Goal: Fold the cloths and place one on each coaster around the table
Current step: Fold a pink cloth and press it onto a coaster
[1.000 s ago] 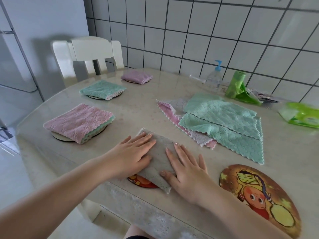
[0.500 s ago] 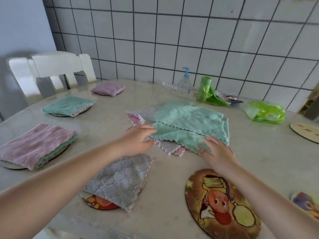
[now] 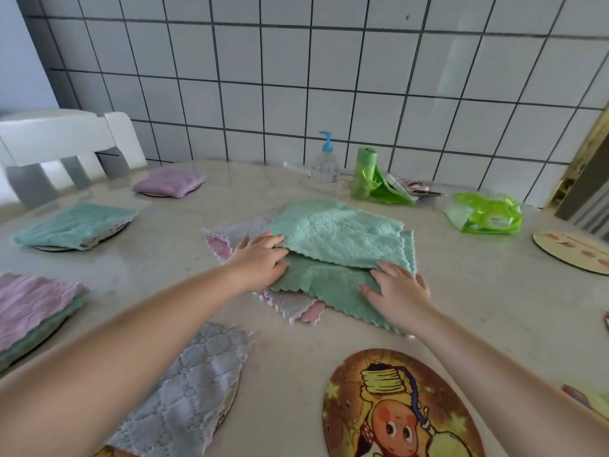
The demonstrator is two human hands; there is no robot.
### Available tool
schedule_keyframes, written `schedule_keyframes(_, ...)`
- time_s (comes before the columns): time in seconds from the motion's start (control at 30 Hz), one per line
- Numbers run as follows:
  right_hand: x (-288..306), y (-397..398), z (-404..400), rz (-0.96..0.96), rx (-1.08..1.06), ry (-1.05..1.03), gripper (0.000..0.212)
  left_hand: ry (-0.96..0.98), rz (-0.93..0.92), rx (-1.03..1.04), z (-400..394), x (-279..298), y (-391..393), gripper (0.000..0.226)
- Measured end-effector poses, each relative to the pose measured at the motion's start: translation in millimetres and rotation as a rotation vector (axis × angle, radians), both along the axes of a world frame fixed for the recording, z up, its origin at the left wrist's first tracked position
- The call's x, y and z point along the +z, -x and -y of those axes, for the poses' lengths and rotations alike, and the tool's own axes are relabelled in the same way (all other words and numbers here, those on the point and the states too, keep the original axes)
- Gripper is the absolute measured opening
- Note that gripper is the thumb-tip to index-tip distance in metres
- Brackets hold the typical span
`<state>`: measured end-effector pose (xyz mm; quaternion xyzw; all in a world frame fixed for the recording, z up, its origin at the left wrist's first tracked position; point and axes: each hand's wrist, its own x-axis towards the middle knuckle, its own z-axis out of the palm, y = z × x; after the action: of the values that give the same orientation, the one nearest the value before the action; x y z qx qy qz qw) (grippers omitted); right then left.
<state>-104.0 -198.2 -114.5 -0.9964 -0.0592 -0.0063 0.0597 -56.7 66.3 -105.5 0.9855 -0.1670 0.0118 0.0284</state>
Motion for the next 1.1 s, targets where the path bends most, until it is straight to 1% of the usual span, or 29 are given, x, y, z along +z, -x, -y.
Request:
schedule_keyframes(0.13,1.0,-4.9,6.3,0.039,-0.027,0.010,0.060,0.019,0.082,0.024,-4.7,2.4,-13.6,0.045)
schedule_keyframes(0.23,13.3,-9.1,10.8,0.085,-0.033,0.017,0.055,0.124,0.172,0.006,-7.2,14.1,-18.6,0.038)
schedule_keyframes(0.33,41.2,-13.9,13.8,0.162,-0.027,0.011,0.049,0.313,0.146,0.001,-4.6,38.4,-21.2,0.036)
schedule_keyframes(0.4,65.8,-14.2,14.6,0.233,-0.018,0.010,0.045,0.383,0.159,0.015,-5.5,59.2,-22.0,0.037)
schedule_keyframes(0.53,121.2,-6.2,20.0,0.398,0.007,-0.016,0.043,0.516,0.323,-0.016,-11.8,112.6,-13.1,0.033)
schedule_keyframes(0.6,150.5,0.8,25.5,0.490,0.020,-0.076,0.043,0.614,0.402,-0.025,-13.7,144.8,-0.1,0.028)
schedule_keyframes(0.73,207.2,23.9,32.7,0.721,0.060,-0.257,0.037,0.936,0.426,-0.107,-17.0,198.4,32.4,0.026)
schedule_keyframes(0.8,231.3,37.8,35.0,0.801,0.066,-0.326,0.030,1.046,0.444,-0.141,-19.7,218.2,47.2,0.027)
schedule_keyframes(0.9,255.4,57.0,36.2,0.791,0.075,-0.508,0.023,1.198,0.430,-0.140,-22.8,236.4,65.2,0.023)
schedule_keyframes(1.0,259.9,64.7,39.1,0.742,0.035,-0.653,0.012,1.323,0.345,-0.071,-25.4,236.7,75.6,0.018)
schedule_keyframes(1.03,258.1,65.1,40.2,0.726,0.014,-0.680,0.009,1.351,0.307,-0.051,-25.8,233.4,78.1,0.018)
schedule_keyframes(1.1,250.2,62.5,43.7,0.680,-0.048,-0.742,0.012,1.350,0.252,-0.038,-24.5,221.8,81.2,0.018)
